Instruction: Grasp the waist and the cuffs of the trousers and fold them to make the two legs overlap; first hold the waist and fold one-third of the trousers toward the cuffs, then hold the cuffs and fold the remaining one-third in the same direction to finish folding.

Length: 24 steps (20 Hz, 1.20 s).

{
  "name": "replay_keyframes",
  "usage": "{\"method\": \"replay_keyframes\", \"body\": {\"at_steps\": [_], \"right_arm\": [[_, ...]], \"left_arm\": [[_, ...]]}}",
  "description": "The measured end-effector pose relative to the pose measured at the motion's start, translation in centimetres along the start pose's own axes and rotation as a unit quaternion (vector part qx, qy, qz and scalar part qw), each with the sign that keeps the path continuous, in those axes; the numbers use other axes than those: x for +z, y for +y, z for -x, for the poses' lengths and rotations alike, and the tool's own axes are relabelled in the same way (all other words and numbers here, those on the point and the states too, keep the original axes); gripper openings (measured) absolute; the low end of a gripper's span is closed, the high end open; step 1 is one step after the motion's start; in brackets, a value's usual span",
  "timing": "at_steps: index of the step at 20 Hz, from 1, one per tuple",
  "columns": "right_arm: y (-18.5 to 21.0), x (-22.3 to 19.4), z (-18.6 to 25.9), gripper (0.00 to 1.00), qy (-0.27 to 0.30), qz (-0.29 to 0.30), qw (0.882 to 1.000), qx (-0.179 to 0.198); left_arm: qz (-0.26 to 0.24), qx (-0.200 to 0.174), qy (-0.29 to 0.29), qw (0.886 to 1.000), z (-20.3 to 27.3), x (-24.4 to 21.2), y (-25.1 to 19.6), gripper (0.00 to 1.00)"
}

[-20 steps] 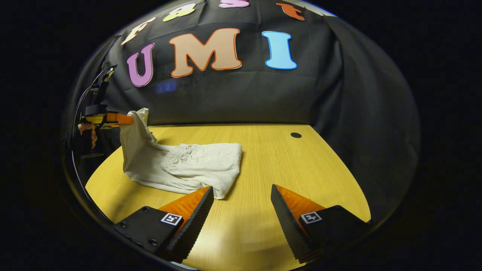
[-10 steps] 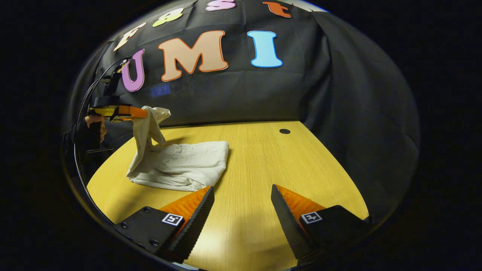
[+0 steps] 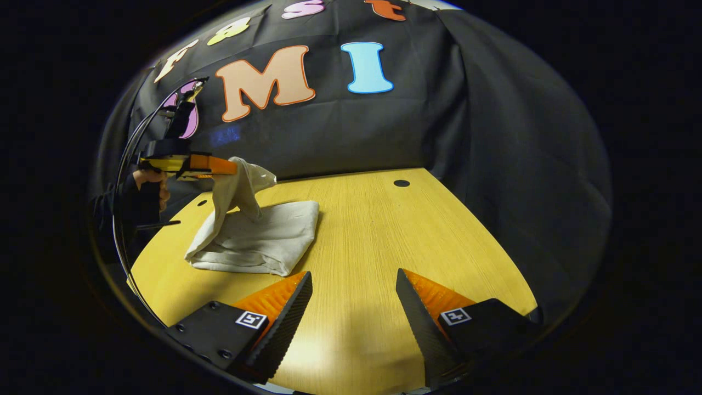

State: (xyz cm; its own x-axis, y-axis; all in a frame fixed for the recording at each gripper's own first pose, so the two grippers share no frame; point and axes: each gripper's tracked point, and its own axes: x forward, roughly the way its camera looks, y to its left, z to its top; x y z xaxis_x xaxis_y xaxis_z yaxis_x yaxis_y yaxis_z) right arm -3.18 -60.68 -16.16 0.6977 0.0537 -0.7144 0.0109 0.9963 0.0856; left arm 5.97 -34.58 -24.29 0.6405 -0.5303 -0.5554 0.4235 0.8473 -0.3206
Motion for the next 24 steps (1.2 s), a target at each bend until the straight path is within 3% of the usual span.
{"method": "replay_keyframes", "body": {"at_steps": [7, 11, 13, 16, 17, 21, 24], "right_arm": [[-0.1, 1.1, -0.2, 0.96, -0.01, 0.003, 1.0, 0.016], [1.8, 3.7, -0.2, 0.98, -0.032, 0.015, 0.998, 0.047], [3.6, 6.1, -0.3, 0.98, -0.057, 0.034, 0.996, 0.065], [6.6, 9.4, 0.2, 0.94, -0.099, 0.043, 0.991, 0.083], [7.9, 10.6, 0.3, 0.98, -0.112, 0.04, 0.989, 0.091], [12.8, 15.2, 0.9, 0.94, -0.164, 0.029, 0.98, 0.105], [15.4, 18.1, 2.2, 0.98, -0.211, 0.027, 0.972, 0.099]], "left_arm": [[-0.036, 0.001, 0.019, 0.999, -1.0, -6.0, -2.8, 0.0], [-0.043, 0.01, -0.009, 0.999, 1.2, -5.6, -3.2, 0.05], [-0.031, 0.006, -0.047, 0.998, 4.1, -3.9, -3.3, 0.28], [-0.053, 0.031, -0.087, 0.994, 7.9, -1.3, -1.0, 0.96], [-0.059, 0.039, -0.096, 0.993, 9.7, -0.5, -0.2, 0.98], [-0.073, 0.089, -0.143, 0.983, 15.6, 2.4, 4.7, 0.95], [-0.072, 0.135, -0.177, 0.972, 19.6, 4.2, 8.7, 0.95]]}}
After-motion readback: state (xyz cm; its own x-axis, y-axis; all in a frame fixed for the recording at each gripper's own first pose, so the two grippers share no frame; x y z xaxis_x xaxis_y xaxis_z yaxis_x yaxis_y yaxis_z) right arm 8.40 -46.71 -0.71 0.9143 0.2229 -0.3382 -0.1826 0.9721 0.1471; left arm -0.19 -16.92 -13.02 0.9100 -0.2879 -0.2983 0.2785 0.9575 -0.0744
